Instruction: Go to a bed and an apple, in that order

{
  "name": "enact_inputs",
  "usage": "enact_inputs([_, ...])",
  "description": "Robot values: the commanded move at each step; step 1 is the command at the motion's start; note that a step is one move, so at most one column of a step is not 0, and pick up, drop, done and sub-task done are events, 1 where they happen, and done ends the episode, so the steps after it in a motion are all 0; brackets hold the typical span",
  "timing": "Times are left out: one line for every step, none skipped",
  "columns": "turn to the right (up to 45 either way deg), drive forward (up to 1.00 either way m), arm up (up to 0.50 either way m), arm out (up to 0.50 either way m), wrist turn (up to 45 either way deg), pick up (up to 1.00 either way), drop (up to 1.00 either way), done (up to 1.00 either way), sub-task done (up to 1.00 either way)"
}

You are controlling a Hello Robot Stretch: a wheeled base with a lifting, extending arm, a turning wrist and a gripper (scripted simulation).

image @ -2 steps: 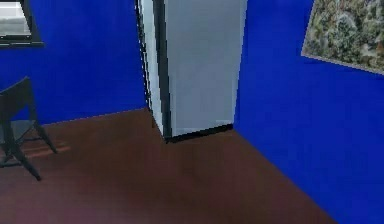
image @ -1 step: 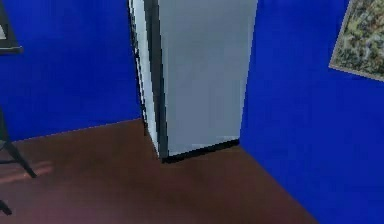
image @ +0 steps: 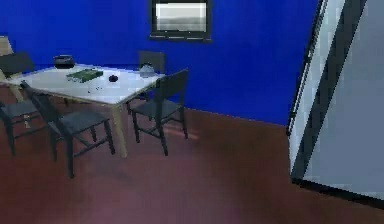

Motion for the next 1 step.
enact_inputs([-42.0, 0.0, 0.0, 0.0, 0.0, 0.0, 0.0, 0.0, 0.0])
